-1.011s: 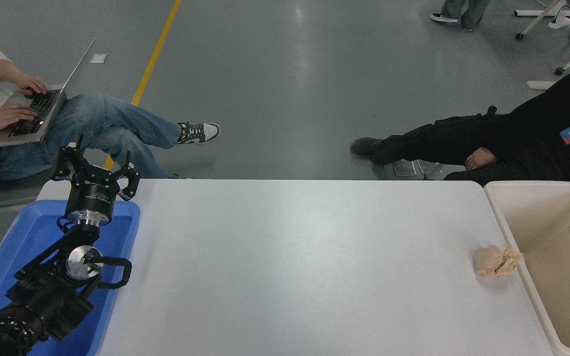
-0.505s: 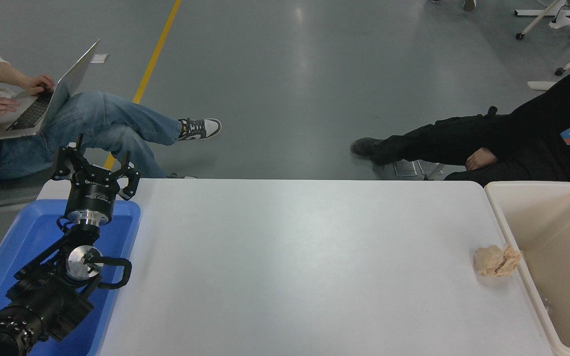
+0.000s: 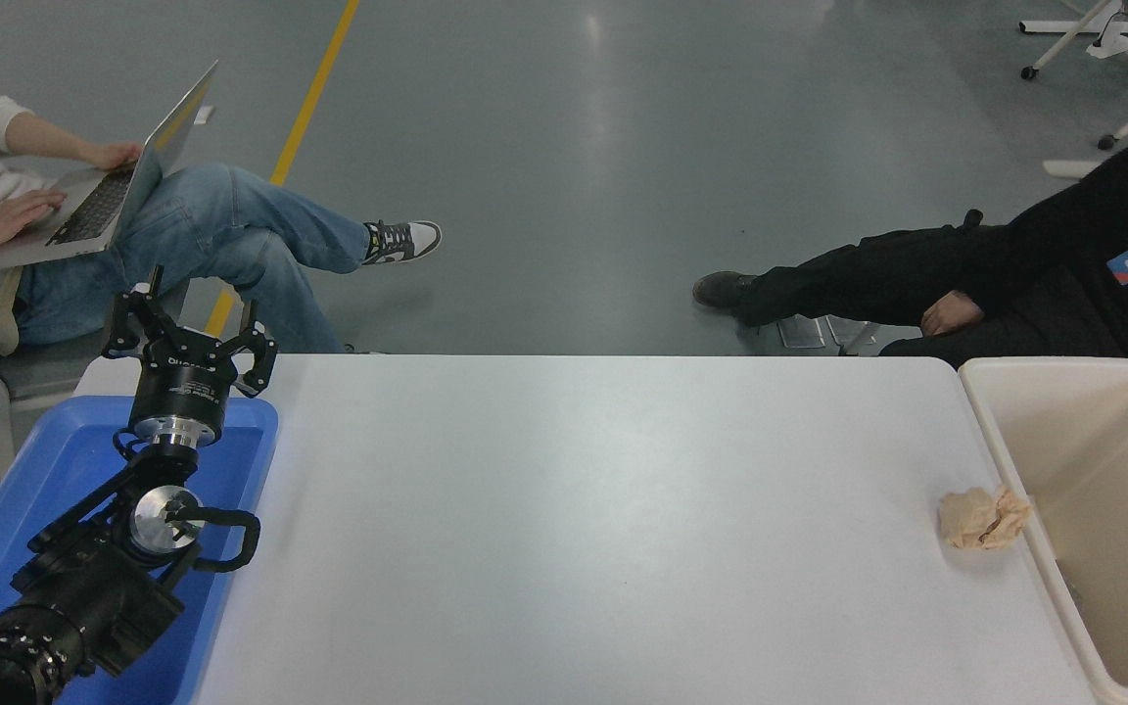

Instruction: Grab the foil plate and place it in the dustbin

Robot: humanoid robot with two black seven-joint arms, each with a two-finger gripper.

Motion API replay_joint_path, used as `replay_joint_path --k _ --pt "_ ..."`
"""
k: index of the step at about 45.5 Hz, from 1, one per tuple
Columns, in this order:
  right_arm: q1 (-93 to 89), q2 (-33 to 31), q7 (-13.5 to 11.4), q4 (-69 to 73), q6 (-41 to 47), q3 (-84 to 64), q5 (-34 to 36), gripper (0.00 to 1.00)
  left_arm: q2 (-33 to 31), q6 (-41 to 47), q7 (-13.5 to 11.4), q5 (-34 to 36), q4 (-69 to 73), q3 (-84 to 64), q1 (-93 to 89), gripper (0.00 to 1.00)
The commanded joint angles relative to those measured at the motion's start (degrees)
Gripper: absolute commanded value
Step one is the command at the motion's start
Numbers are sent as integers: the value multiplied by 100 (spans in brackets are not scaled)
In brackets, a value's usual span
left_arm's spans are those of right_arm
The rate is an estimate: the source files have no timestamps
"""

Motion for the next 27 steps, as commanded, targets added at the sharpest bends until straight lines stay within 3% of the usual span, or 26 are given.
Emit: replay_joint_path --k 1,8,13,19,27 --pt "1706 584 -2 743 1471 -1235 7 100 2 0 3 0 4 2 0 99" --pt "2664 866 -2 752 3193 -1165 7 100 2 0 -6 0 4 2 0 99" --pt "3183 1103 -2 910 3907 -1050 7 100 2 0 3 0 -4 2 0 99" --pt "3640 1542 -2 1384 4391 -787 7 100 2 0 -6 0 4 2 0 99" --pt "4335 2140 -19 1974 4400 -505 7 100 2 0 -6 0 4 2 0 99"
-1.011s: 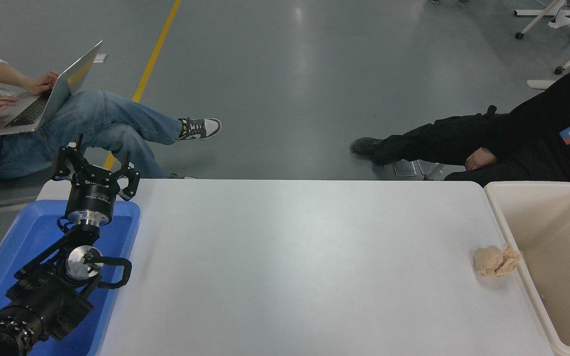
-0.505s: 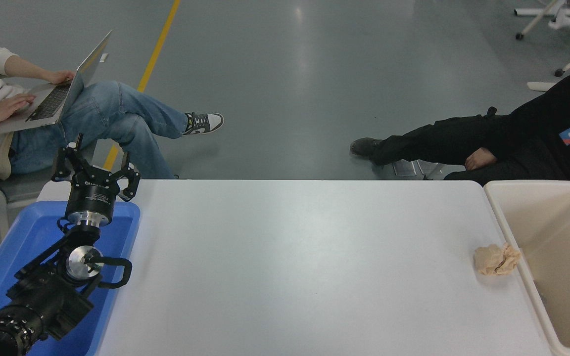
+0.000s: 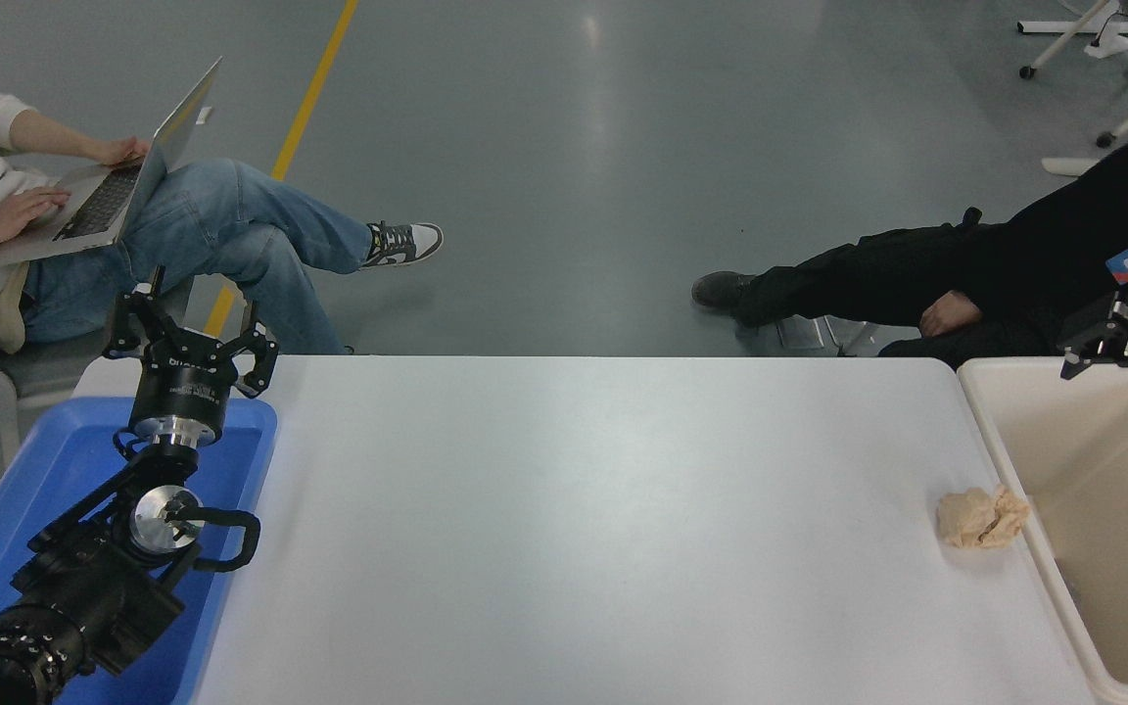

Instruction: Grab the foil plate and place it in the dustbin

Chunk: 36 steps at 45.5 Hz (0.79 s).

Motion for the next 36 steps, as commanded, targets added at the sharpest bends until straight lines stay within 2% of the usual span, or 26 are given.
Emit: replay_joint_path --k 1,5,13,36 --pt "1051 778 -7 668 593 222 0 100 2 0 -2 -10 5 0 -1 99" --pt "1341 1103 -7 826 593 397 8 100 2 0 -2 -10 -4 0 -1 99" --pt "1719 1244 -7 897 593 1074 0 100 2 0 6 -2 5 0 -1 99" --pt "1833 1280 2 861 593 1330 0 100 2 0 -2 -2 -4 -9 -1 99"
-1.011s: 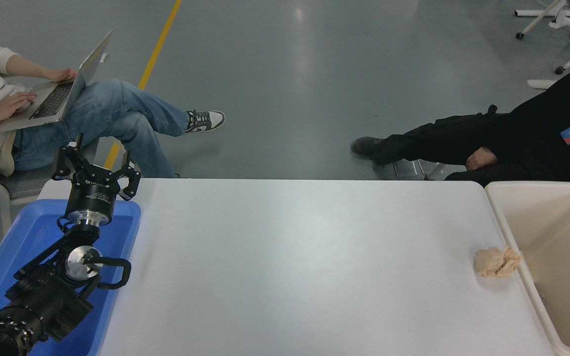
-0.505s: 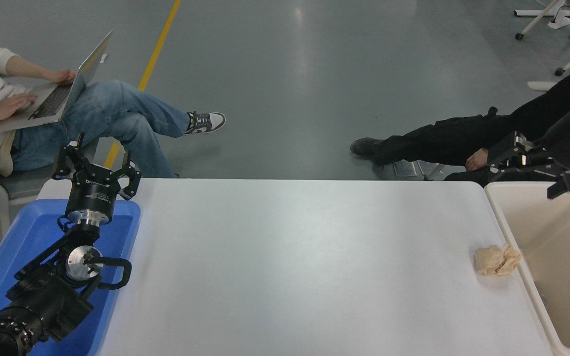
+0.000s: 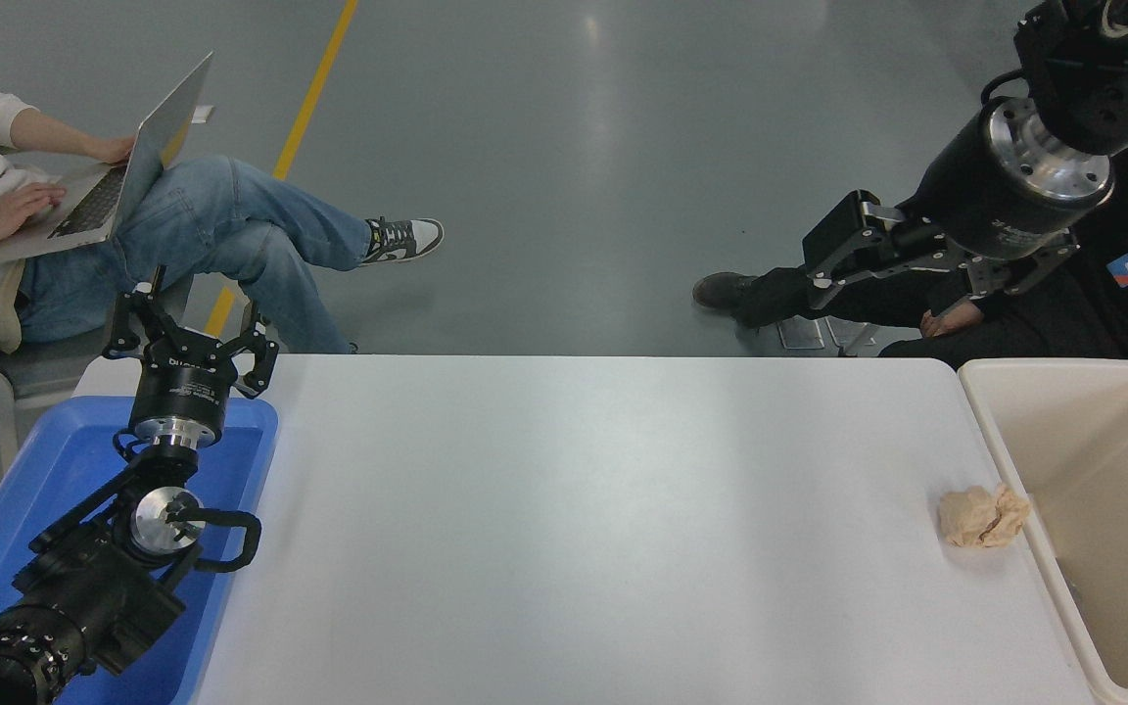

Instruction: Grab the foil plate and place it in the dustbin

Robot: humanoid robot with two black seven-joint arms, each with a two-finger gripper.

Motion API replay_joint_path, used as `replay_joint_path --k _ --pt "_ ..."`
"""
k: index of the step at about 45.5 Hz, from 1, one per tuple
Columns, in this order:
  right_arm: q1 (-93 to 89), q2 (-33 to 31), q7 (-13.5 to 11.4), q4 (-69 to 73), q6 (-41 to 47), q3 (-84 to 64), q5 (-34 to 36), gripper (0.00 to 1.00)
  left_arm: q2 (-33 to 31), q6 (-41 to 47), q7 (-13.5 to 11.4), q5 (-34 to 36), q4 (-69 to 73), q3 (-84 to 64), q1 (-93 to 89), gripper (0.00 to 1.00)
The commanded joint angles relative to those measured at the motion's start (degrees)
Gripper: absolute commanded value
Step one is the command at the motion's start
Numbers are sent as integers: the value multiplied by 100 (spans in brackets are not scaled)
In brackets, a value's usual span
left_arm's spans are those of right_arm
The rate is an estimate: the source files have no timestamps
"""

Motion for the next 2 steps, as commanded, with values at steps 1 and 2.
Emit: replay_joint_path --k 1,2 --pt "83 44 6 9 13 87 11 100 -2 0 0 1 -7 -7 0 99" --pt "101 44 14 9 13 96 11 100 -2 0 0 1 1 1 0 99"
